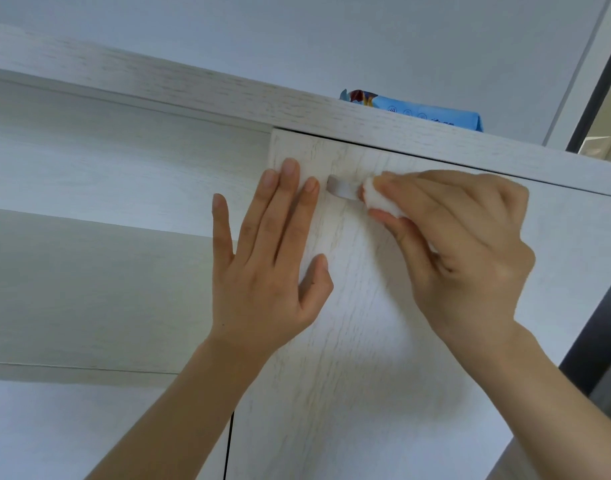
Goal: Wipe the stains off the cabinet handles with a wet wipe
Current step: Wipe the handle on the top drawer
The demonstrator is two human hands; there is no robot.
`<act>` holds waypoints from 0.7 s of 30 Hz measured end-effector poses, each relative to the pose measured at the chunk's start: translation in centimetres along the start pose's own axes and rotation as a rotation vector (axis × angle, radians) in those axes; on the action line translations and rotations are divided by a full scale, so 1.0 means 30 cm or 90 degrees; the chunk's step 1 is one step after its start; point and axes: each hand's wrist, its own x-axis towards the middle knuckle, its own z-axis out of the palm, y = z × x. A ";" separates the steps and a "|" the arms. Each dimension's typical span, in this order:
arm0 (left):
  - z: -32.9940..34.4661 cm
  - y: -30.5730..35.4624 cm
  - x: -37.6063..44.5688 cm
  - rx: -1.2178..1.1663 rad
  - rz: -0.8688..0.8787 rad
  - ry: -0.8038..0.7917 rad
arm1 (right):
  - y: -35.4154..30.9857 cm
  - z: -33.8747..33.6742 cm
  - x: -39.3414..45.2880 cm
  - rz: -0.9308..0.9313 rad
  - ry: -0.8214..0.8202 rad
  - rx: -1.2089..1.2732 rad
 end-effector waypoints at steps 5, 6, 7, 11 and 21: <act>0.002 -0.004 -0.003 -0.001 0.004 -0.001 | -0.013 0.014 0.010 -0.006 0.012 -0.011; 0.001 -0.006 -0.004 -0.003 0.006 -0.004 | -0.015 0.014 0.008 0.001 0.018 -0.021; 0.001 -0.006 -0.004 -0.005 0.005 -0.005 | -0.021 0.017 0.007 0.010 0.024 -0.020; 0.006 -0.003 -0.005 -0.007 0.002 -0.001 | -0.041 0.029 0.018 0.028 0.002 0.001; 0.004 -0.005 -0.008 -0.010 -0.002 -0.002 | -0.040 0.028 0.020 0.058 -0.011 0.039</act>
